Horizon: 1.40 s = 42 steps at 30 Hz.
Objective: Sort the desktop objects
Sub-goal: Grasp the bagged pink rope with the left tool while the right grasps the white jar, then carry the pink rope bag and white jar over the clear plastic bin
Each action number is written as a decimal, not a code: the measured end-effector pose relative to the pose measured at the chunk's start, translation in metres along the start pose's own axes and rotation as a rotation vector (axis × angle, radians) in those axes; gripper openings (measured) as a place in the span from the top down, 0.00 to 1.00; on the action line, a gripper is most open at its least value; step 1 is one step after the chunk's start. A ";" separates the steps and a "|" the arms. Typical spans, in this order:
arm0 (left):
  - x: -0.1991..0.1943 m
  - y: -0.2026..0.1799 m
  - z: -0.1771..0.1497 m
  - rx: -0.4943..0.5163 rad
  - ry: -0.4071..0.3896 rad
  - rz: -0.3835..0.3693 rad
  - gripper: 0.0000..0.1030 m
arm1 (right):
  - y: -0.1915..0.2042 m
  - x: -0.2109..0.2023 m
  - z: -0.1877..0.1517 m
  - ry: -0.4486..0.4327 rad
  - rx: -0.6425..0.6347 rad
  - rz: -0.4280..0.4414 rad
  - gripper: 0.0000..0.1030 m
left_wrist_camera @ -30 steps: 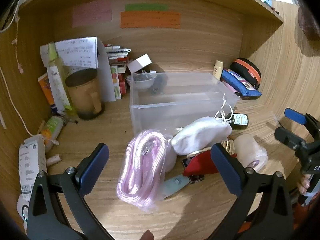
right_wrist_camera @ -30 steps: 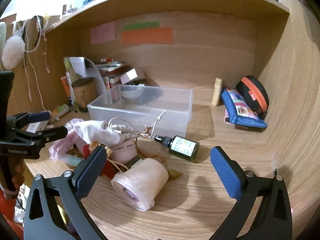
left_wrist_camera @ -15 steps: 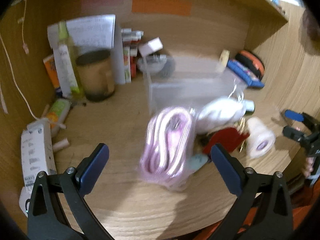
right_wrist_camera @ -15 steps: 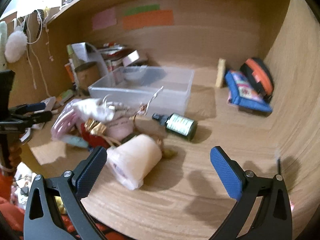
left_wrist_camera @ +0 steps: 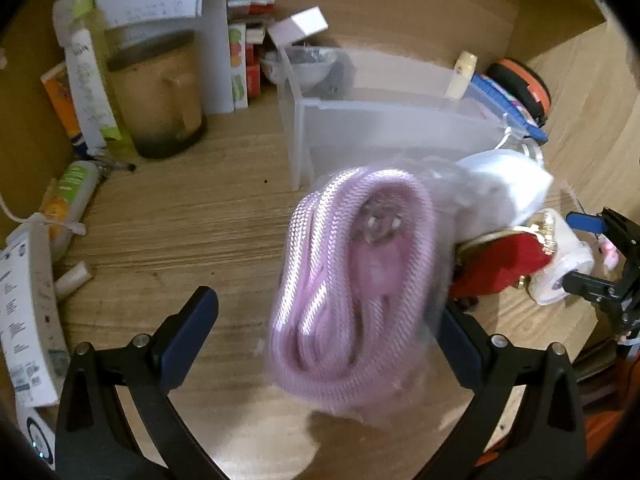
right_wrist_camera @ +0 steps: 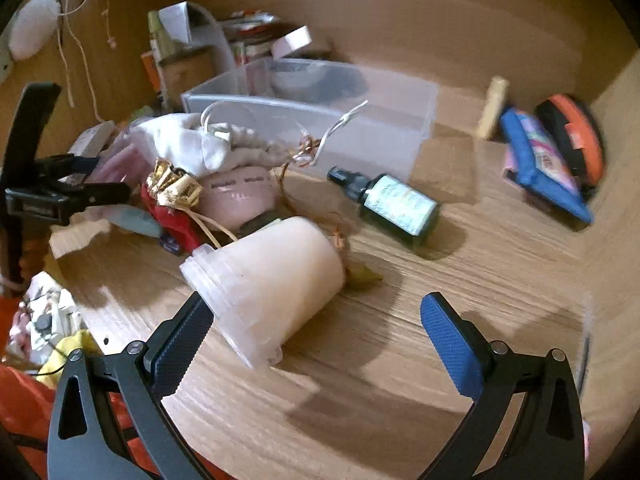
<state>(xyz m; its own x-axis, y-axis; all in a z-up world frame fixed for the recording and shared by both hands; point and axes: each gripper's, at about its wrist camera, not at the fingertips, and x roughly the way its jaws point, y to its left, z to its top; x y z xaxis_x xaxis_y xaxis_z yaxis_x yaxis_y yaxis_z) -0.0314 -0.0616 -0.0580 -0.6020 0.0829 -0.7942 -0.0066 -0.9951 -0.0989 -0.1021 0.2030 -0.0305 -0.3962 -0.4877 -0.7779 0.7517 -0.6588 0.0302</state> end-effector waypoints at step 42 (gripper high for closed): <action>-0.026 0.026 0.027 -0.161 -0.166 -0.006 0.45 | -0.034 -0.018 0.025 -0.101 0.148 0.125 0.38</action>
<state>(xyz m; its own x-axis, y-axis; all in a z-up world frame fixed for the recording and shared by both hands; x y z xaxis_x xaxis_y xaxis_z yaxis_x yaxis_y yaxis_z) -0.0372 -0.0907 -0.0240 -0.7252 0.0654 -0.6854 0.1090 -0.9720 -0.2081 -0.1337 0.2202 -0.0020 -0.3616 -0.6207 -0.6957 0.7154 -0.6632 0.2199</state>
